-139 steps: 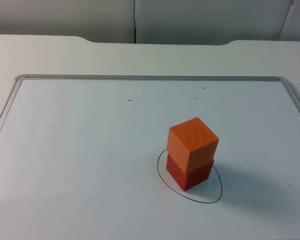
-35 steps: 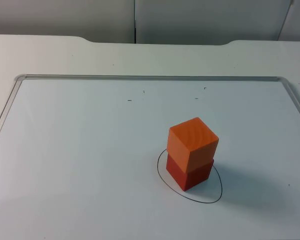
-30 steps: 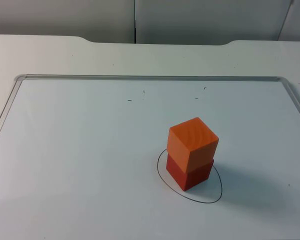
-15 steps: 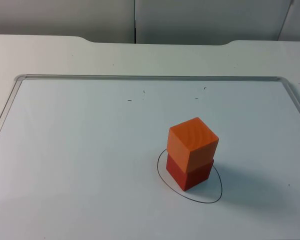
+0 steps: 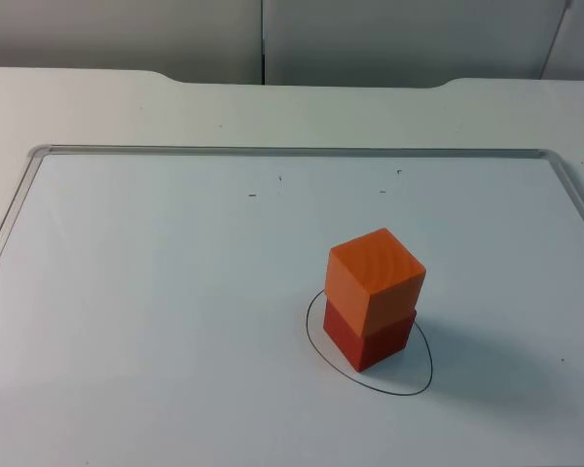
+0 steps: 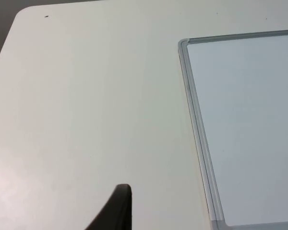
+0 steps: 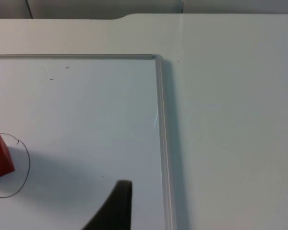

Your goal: Pick up one cube with the left hand and another cube with the right hand. First place the cube in the right hand at the target position, then stack the cube in the left hand on top.

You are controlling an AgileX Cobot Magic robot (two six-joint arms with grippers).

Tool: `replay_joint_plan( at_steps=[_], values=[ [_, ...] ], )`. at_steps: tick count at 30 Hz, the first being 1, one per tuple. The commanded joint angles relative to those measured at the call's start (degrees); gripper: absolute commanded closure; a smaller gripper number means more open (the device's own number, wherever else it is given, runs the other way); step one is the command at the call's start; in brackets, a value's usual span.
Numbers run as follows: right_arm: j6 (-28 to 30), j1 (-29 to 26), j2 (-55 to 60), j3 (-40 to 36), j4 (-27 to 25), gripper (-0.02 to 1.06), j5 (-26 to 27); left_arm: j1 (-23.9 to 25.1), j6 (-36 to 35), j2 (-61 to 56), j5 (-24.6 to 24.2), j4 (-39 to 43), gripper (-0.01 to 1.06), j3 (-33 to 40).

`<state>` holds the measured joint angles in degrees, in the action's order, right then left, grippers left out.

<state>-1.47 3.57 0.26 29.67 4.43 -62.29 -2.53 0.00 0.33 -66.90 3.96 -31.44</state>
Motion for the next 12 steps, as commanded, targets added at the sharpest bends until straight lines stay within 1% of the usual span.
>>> replay_joint_plan(
  at_steps=[1,7,11,12],
  values=[
    [-0.05,-0.36,-0.26,-0.36,-0.27,0.00,0.47,0.37,0.00,-0.33,0.58,-0.44,0.00,-0.04],
    [-0.05,-0.36,-0.26,-0.36,-0.27,0.00,0.47,0.48,0.00,-0.33,0.58,-0.44,0.00,-0.04],
    [-0.05,-0.36,-0.26,-0.36,-0.27,0.00,0.47,1.94,0.00,-0.33,0.58,-0.44,0.00,-0.04],
    [-0.05,-0.36,-0.26,-0.36,-0.27,0.00,0.47,2.97,0.00,-0.33,0.58,-0.44,0.00,-0.04]
  ],
)
